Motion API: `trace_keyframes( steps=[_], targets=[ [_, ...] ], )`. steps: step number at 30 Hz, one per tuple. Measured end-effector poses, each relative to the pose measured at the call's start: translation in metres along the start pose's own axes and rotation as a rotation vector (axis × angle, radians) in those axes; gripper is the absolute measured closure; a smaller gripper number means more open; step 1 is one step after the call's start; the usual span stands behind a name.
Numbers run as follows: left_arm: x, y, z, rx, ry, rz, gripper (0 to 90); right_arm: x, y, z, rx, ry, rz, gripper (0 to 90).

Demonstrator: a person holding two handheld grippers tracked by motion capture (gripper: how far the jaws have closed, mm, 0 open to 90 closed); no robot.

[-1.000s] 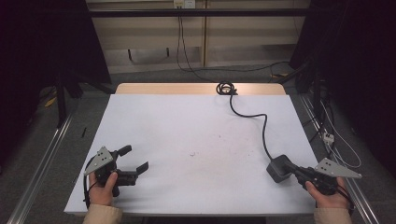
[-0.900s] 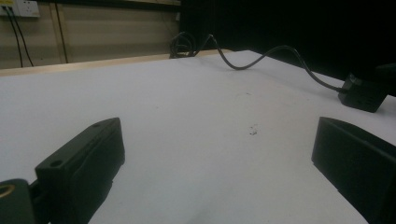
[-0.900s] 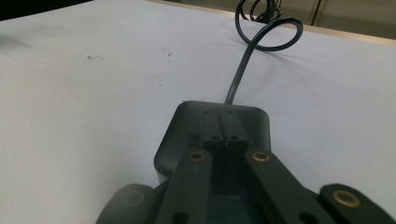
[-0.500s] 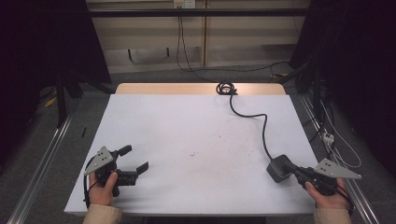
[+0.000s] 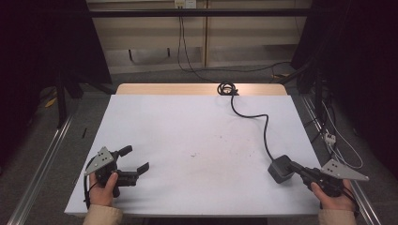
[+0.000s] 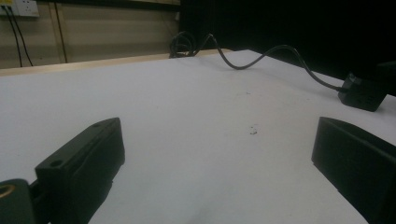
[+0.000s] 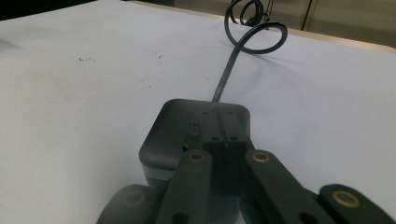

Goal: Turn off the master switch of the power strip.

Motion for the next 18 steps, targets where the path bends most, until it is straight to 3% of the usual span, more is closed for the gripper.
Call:
trace_keyframes(
  steps=[5, 18],
  targets=[
    [0.000, -0.001, 0.000, 0.002, 0.000, 0.001, 2.1, 0.006, -0.001, -0.001, 0.008, 0.028, 0.030, 90.0],
    [0.000, -0.001, 0.000, 0.004, 0.001, -0.004, 2.2, 0.012, -0.006, 0.003, 0.035, 0.051, 0.050, 90.0]
  ],
)
Point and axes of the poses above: each handheld gripper's, and its own axes: z roughly forward along the jaws, x roughly out of its top, y roughly to its right, the point moved 8 cm from there along z, roughly forward along the jaws, and after that the axes turned 11 degrees about -x, right-handed, at the moved point
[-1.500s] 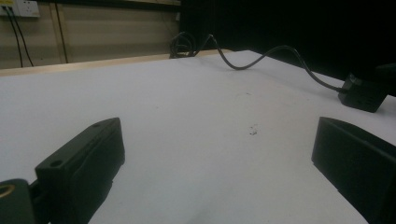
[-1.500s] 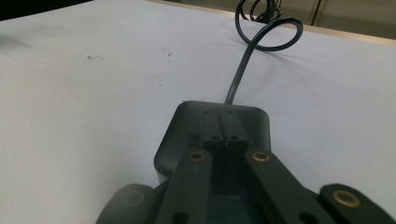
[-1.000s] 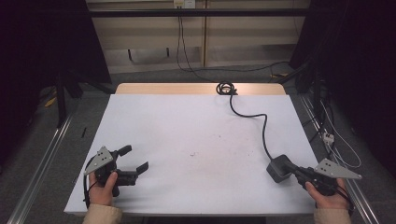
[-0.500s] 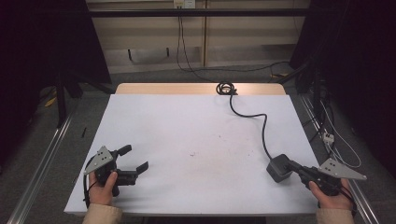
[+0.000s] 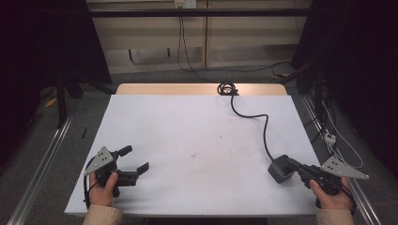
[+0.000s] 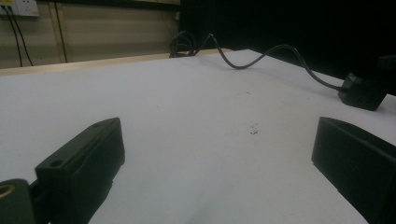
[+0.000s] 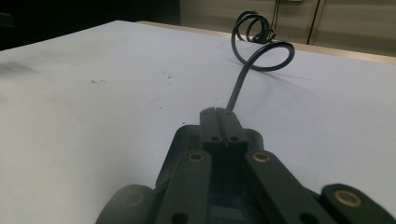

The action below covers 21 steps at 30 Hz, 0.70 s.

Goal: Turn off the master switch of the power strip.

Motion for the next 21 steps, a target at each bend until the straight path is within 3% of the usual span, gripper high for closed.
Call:
trace_keyframes(
  steps=[7, 9, 21],
  targets=[
    [0.0000, -0.0003, -0.0015, 0.000, -0.001, 0.004, 2.2, 0.0026, -0.0035, 0.0042, 0.010, 0.008, 0.015, 89.5],
    [0.0000, 0.0000, -0.0015, 0.000, -0.001, 0.003, 2.2, 0.0034, -0.0044, 0.0055, 0.008, 0.010, 0.030, 84.1],
    [0.0000, -0.0001, -0.0022, 0.002, 0.000, 0.003, 2.2, 0.0064, -0.0067, 0.0092, 0.008, 0.019, 0.055, 73.6]
  ],
)
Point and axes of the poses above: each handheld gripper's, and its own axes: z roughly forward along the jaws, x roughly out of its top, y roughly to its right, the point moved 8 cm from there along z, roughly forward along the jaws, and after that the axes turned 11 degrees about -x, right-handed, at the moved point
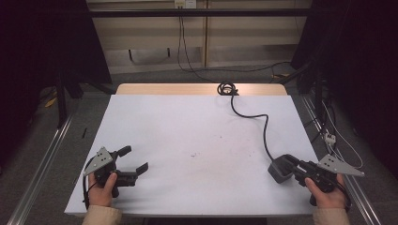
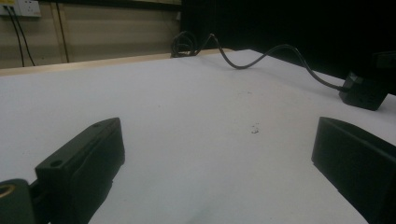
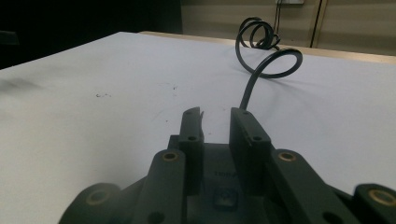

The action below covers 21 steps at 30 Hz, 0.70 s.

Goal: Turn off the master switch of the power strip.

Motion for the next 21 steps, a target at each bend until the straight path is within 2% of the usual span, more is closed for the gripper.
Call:
trace_keyframes(
  steps=[9, 17, 21],
  targets=[
    [0.000, 0.000, -0.003, 0.006, 0.004, -0.001, 2.2, 0.002, -0.001, 0.005, -0.013, 0.000, 0.025, 58.5],
    [0.000, 0.000, -0.002, 0.006, 0.001, 0.000, 2.2, 0.002, -0.005, 0.012, -0.031, -0.008, 0.038, 38.9],
    [0.000, 0.000, -0.001, 0.005, 0.001, -0.002, 2.2, 0.003, -0.007, 0.014, -0.032, -0.009, 0.041, 32.8]
  ],
)
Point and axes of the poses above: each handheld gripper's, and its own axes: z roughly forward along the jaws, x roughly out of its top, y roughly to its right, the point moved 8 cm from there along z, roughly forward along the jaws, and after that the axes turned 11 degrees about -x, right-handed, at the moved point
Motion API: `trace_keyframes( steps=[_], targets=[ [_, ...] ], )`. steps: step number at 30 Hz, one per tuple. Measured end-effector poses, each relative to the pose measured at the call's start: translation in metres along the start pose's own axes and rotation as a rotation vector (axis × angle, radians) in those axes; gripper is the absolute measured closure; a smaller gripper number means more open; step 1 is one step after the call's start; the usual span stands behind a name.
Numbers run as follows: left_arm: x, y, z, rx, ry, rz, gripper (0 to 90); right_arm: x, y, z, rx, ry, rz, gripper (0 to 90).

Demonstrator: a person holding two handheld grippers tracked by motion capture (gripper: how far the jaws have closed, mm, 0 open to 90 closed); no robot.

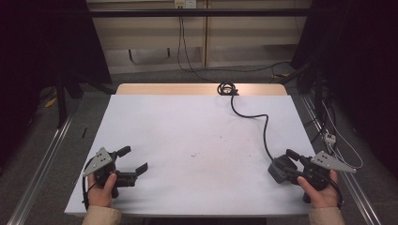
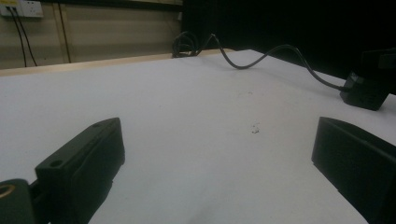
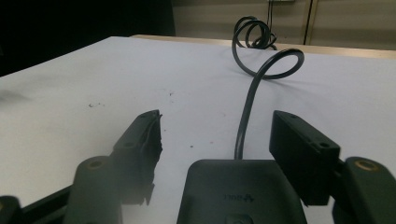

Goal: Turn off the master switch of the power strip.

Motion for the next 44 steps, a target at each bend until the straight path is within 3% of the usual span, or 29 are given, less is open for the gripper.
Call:
trace_keyframes(
  steps=[14, 36, 44],
  targets=[
    [0.000, -0.001, -0.001, 0.002, 0.004, -0.004, 2.2, 0.001, -0.013, 0.013, 0.004, 0.005, -0.002, 17.5],
    [0.000, 0.000, 0.000, -0.001, 0.000, -0.002, 2.2, -0.002, -0.038, 0.025, 0.008, 0.019, -0.028, 7.6],
    [0.000, -0.001, -0.001, -0.001, 0.001, -0.001, 2.1, 0.000, -0.040, 0.024, 0.011, 0.031, -0.034, 7.5]
  ],
)
Point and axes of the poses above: each handheld gripper's, and its own axes: z roughly forward along the jaws, x roughly out of its top, y roughly to its right, the point moved 8 cm from there along z, roughly forward along the jaws, and after that the axes turned 11 degrees about -x, right-handed, at the moved point
